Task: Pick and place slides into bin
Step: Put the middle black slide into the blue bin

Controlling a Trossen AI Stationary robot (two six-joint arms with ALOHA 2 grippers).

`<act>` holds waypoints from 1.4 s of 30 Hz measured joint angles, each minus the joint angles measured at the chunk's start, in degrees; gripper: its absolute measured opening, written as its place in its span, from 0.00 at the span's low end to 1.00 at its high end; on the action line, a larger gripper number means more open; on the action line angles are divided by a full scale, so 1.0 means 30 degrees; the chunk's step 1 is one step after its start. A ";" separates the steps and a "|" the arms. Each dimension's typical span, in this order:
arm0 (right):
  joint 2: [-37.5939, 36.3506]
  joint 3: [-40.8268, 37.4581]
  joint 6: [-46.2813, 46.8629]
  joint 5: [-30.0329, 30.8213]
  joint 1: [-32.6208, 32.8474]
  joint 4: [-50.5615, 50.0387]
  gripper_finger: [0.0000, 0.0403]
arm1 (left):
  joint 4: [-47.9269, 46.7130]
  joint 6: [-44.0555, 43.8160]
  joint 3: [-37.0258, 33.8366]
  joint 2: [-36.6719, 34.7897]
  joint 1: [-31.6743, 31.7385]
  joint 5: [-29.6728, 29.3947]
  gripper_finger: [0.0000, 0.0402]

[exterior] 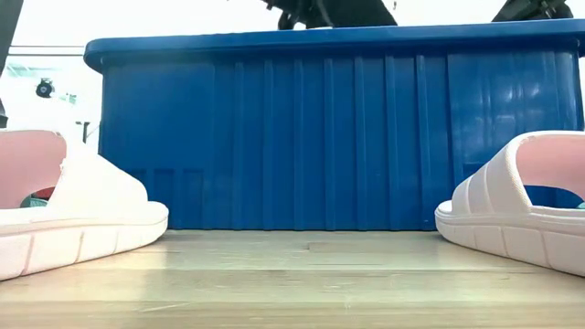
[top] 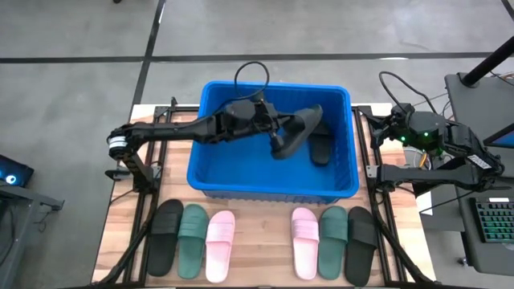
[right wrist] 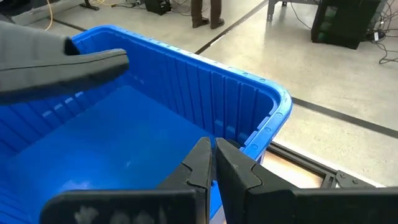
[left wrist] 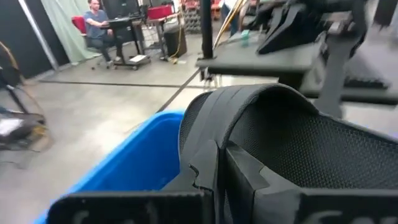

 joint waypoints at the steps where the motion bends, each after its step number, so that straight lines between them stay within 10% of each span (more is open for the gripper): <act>1: 0.0000 0.0000 0.0000 0.0000 0.0000 0.0000 0.03 | -0.0306 0.0494 0.0000 0.0000 0.0082 -0.0198 0.00; 21: 0.0400 -0.0015 0.0962 0.0772 0.0000 0.0072 0.03 | -0.3000 0.1687 0.0000 0.0729 0.0459 -0.2068 0.00; 42: 0.2605 -0.0211 -0.0124 -0.0080 0.0000 0.1180 0.03 | -0.2840 0.0955 0.0000 0.0729 0.0173 -0.8914 0.00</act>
